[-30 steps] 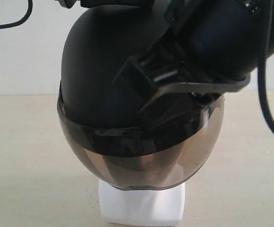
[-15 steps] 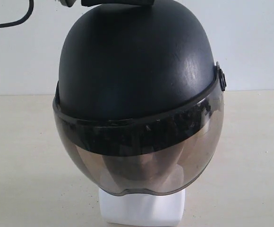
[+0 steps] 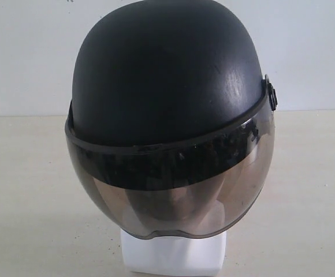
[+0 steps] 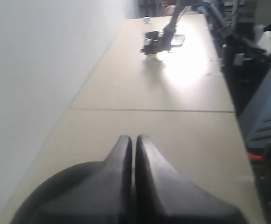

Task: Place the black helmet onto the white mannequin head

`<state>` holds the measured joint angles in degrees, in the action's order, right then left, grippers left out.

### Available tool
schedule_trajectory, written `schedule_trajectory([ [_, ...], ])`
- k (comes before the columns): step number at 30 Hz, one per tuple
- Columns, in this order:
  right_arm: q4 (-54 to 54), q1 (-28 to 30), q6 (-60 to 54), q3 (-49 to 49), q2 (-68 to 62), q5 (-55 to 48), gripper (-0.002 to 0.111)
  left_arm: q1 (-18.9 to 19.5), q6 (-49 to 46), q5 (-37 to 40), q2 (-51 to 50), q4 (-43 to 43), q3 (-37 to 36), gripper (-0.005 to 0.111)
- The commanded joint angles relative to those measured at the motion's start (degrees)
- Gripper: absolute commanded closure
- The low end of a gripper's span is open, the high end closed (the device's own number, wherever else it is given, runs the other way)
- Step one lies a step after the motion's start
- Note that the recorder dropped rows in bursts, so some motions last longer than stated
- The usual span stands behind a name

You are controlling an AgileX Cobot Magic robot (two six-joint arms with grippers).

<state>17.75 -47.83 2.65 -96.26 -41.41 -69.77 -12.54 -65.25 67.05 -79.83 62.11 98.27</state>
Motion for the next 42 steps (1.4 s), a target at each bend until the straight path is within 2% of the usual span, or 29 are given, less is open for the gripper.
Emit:
schedule_trajectory([
  [1,-1.4,0.3,0.2,8.9,6.9,-0.2,0.108,0.0,9.6,-7.5,9.5,-15.5,-0.3,0.102],
  [3,-2.9,0.3,0.2,15.7,10.7,5.2,0.108,0.0,15.9,-10.3,13.7,-22.7,-1.6,0.102],
  [8,-6.0,0.3,-0.3,37.5,20.9,31.9,0.108,0.0,30.2,-14.6,25.8,-37.2,-9.2,0.102],
  [13,-4.8,0.3,-0.2,62.6,25.5,52.2,0.108,0.0,41.2,-22.1,39.7,-44.6,-26.1,0.102],
  [16,-5.6,0.3,0.2,71.3,25.4,58.6,0.108,0.0,44.2,-27.8,47.0,-44.6,-37.6,0.102],
  [19,-9.3,0.3,1.6,75.7,25.4,57.5,0.108,0.0,47.1,-32.0,53.4,-44.6,-47.1,0.102],
  [24,-9.7,0.3,1.8,78.6,25.4,56.1,0.108,0.0,47.1,-26.2,61.4,-44.6,-55.8,0.102],
  [27,-9.7,0.3,1.8,78.6,25.4,56.4,0.108,0.0,47.1,-23.1,64.6,-44.6,-56.9,0.102],
  [33,-6.6,0.4,1.2,78.6,27.1,60.2,0.108,0.0,47.1,-23.2,66.4,-44.6,-56.9,0.102],
  [35,-7.6,8.2,2.1,79.1,30.9,60.9,0.108,0.0,46.9,-23.2,66.4,-44.6,-56.9,0.102],
  [37,-12.7,21.1,3.9,81.8,33.4,63.9,0.108,0.0,46.9,-23.2,66.4,-44.6,-56.9,0.102],
  [39,-14.9,29.8,3.9,85.0,33.9,64.4,0.108,0.0,46.9,-23.2,66.4,-44.6,-56.9,0.102],
  [42,-14.9,35.4,3.8,88.2,33.9,64.3,0.108,0.0,46.9,-23.2,66.4,-44.6,-56.9,0.102],
])
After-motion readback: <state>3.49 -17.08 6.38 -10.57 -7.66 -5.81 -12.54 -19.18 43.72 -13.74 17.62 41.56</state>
